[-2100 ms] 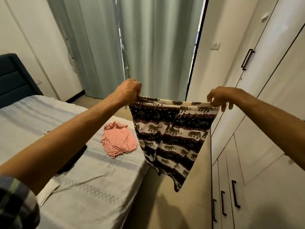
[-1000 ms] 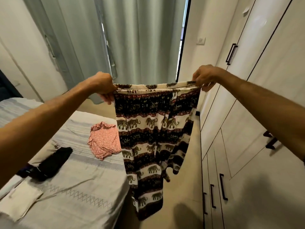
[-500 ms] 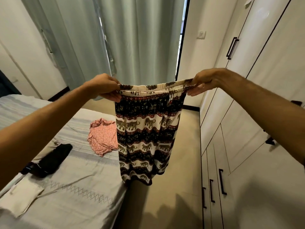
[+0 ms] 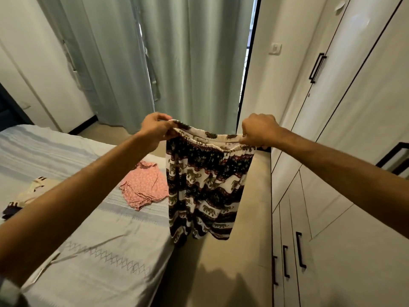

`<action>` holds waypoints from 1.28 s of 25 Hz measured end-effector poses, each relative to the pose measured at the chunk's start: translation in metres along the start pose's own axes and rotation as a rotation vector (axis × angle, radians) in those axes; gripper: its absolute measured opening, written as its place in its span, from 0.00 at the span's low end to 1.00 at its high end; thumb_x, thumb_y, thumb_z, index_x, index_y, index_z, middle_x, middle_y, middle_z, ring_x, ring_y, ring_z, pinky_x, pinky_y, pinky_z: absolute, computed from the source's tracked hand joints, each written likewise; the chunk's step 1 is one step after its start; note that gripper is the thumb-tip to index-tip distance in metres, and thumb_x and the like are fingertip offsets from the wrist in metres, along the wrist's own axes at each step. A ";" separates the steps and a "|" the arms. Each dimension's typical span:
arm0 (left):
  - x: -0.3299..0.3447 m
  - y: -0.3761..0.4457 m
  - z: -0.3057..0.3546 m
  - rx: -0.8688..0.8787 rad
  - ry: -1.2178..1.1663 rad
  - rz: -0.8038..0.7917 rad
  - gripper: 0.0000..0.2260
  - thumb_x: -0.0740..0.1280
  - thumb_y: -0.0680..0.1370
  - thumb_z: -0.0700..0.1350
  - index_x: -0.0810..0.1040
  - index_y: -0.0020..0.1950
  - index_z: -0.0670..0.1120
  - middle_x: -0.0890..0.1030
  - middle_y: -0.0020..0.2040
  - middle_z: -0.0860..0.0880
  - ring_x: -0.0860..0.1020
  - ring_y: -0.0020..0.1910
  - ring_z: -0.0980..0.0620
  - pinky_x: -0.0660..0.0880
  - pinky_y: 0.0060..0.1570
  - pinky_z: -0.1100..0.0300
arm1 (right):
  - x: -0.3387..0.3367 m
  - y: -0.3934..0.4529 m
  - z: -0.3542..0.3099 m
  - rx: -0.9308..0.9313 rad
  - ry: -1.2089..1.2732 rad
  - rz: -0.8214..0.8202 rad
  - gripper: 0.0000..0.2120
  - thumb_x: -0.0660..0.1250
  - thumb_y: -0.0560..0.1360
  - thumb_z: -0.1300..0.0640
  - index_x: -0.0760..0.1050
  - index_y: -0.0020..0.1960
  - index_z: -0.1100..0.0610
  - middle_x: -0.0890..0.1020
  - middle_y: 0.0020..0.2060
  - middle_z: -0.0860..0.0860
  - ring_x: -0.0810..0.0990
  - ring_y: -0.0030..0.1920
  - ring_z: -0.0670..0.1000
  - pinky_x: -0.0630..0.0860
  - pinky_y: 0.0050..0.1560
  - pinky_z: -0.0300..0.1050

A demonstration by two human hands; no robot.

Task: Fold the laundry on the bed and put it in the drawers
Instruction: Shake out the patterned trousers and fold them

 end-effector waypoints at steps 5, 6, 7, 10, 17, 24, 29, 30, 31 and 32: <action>-0.007 -0.002 0.016 0.784 1.422 -0.398 0.09 0.73 0.75 0.34 0.79 0.51 0.45 0.79 0.45 0.45 0.80 0.41 0.44 0.79 0.38 0.51 | -0.009 0.003 0.013 0.025 0.420 -0.228 0.21 0.66 0.83 0.45 0.82 0.44 0.62 0.85 0.31 0.55 0.86 0.30 0.53 0.82 0.36 0.45; -0.010 0.000 0.014 0.809 1.481 -0.370 0.10 0.73 0.76 0.36 0.78 0.55 0.44 0.78 0.47 0.44 0.80 0.40 0.44 0.80 0.38 0.49 | -0.012 0.000 0.011 -0.005 0.572 -0.333 0.22 0.67 0.81 0.43 0.83 0.47 0.63 0.86 0.33 0.58 0.87 0.32 0.56 0.83 0.35 0.45; -0.015 0.002 0.015 0.829 1.489 -0.297 0.10 0.73 0.77 0.37 0.77 0.56 0.43 0.77 0.48 0.43 0.79 0.39 0.44 0.80 0.38 0.48 | -0.015 -0.003 0.007 -0.038 0.695 -0.401 0.22 0.68 0.80 0.43 0.84 0.48 0.64 0.87 0.35 0.59 0.87 0.34 0.57 0.84 0.35 0.45; -0.031 -0.001 0.026 0.737 1.311 0.068 0.06 0.70 0.81 0.45 0.81 0.52 0.42 0.74 0.44 0.45 0.75 0.34 0.46 0.74 0.33 0.52 | -0.019 -0.005 0.003 -0.057 0.637 -0.411 0.17 0.69 0.81 0.48 0.84 0.49 0.63 0.86 0.34 0.59 0.87 0.35 0.58 0.84 0.35 0.47; 0.000 -0.010 0.026 -0.408 -0.341 -0.148 0.17 0.53 0.86 0.35 0.82 0.52 0.36 0.84 0.50 0.38 0.83 0.47 0.45 0.83 0.32 0.54 | -0.049 0.005 0.006 0.128 -0.248 -0.065 0.07 0.72 0.77 0.51 0.80 0.43 0.53 0.81 0.31 0.47 0.78 0.34 0.47 0.68 0.36 0.44; -0.033 -0.002 0.069 0.205 0.613 -0.029 0.06 0.71 0.81 0.42 0.85 0.57 0.46 0.85 0.44 0.47 0.86 0.38 0.50 0.85 0.39 0.56 | -0.071 0.019 0.072 0.336 0.183 -0.116 0.07 0.69 0.79 0.59 0.82 0.45 0.62 0.86 0.31 0.53 0.87 0.31 0.51 0.85 0.47 0.49; -0.041 -0.002 0.093 0.117 0.880 -0.177 0.08 0.70 0.81 0.41 0.85 0.58 0.49 0.86 0.41 0.48 0.86 0.36 0.53 0.84 0.37 0.59 | -0.073 0.026 0.072 0.206 0.215 -0.133 0.05 0.72 0.79 0.62 0.84 0.54 0.60 0.88 0.45 0.55 0.88 0.46 0.55 0.85 0.52 0.51; -0.042 0.000 0.094 0.114 0.902 -0.185 0.08 0.70 0.81 0.41 0.85 0.58 0.49 0.86 0.41 0.48 0.86 0.36 0.53 0.84 0.35 0.60 | -0.071 0.025 0.068 0.170 0.366 -0.143 0.08 0.71 0.78 0.65 0.82 0.57 0.59 0.87 0.48 0.56 0.88 0.46 0.55 0.86 0.49 0.50; -0.045 0.002 0.092 0.115 0.915 -0.184 0.08 0.70 0.81 0.41 0.85 0.57 0.49 0.87 0.41 0.48 0.86 0.36 0.53 0.83 0.34 0.61 | -0.068 0.023 0.062 0.128 0.544 -0.155 0.12 0.70 0.79 0.68 0.78 0.61 0.60 0.86 0.50 0.58 0.88 0.45 0.56 0.86 0.44 0.48; -0.049 0.005 0.089 0.116 0.925 -0.181 0.08 0.70 0.81 0.41 0.85 0.57 0.49 0.87 0.41 0.47 0.86 0.36 0.53 0.83 0.33 0.61 | -0.068 0.018 0.053 0.072 0.663 -0.175 0.15 0.68 0.79 0.70 0.72 0.64 0.60 0.84 0.52 0.60 0.88 0.44 0.58 0.86 0.39 0.48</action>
Point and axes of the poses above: each hand's wrist, its own y-axis towards the middle knuckle, its own x-axis out of the palm, z = x × y, the point moved 4 cm from there along y, towards the middle knuckle
